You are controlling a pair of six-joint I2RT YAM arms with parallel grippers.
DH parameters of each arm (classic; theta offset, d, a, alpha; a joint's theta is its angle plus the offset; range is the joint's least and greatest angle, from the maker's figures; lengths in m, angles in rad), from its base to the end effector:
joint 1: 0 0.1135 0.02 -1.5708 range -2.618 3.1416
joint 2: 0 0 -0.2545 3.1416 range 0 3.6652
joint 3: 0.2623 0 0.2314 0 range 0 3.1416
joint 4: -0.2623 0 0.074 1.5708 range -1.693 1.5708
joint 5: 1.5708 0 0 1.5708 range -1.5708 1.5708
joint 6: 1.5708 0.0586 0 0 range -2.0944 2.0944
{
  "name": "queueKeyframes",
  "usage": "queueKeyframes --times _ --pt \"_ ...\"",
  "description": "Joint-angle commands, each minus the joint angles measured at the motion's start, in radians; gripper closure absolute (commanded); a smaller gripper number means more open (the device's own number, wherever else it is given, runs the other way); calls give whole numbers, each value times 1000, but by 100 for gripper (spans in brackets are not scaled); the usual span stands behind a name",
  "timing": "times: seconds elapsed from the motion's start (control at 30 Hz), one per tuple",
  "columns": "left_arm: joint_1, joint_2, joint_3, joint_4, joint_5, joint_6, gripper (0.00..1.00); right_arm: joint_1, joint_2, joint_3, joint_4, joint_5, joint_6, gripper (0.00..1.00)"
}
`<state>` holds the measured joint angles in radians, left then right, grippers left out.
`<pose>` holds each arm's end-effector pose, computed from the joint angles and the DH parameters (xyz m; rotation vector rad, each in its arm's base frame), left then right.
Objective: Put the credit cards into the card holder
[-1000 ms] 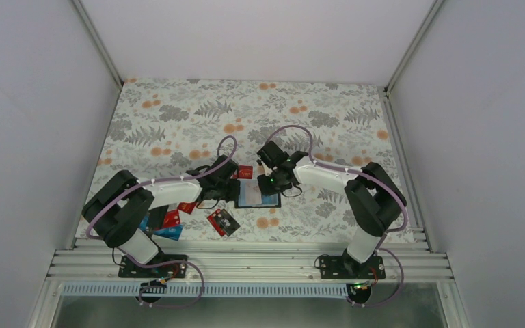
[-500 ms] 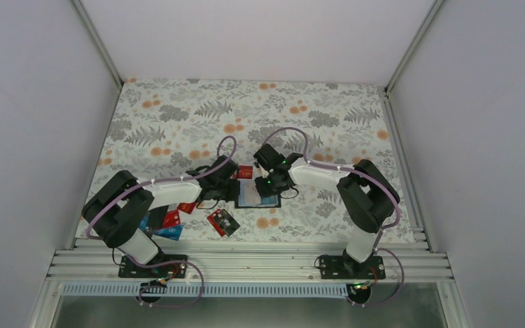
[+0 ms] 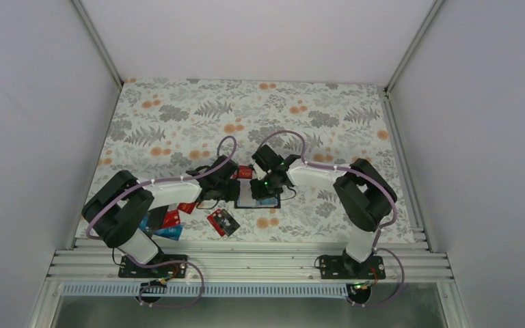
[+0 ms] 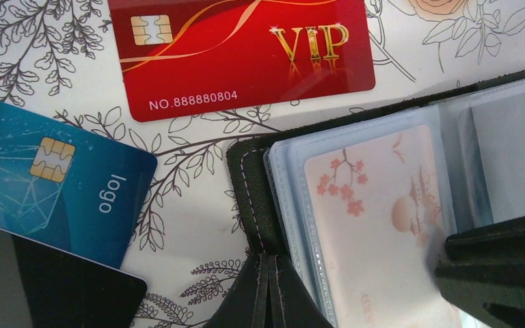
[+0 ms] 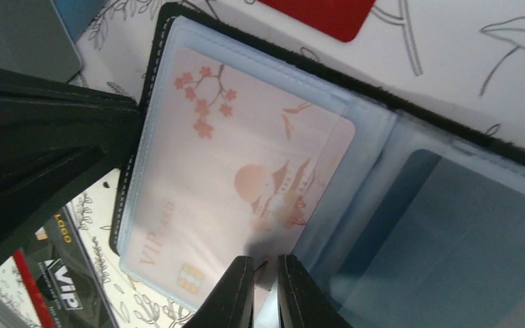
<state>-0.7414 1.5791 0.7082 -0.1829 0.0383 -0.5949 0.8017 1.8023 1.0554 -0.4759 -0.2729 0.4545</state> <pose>0.2031 -0.1890 0.1205 0.2126 2.7095 -0.4861 0.2165 0.2464 0.1308 -0.5803 2.8968 0.6332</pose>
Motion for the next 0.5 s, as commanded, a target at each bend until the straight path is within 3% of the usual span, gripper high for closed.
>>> queueKeyframes --times 0.0,0.27,0.47 --pt "-6 59 -41 -40 34 -3 98 18 13 -10 30 -61 15 87" --pt "-7 -54 -30 -106 -7 -14 96 4 -68 25 -49 5 -32 87" --pt "-10 -189 -2 -179 -66 -11 80 -31 -131 7 -26 -74 -37 84"
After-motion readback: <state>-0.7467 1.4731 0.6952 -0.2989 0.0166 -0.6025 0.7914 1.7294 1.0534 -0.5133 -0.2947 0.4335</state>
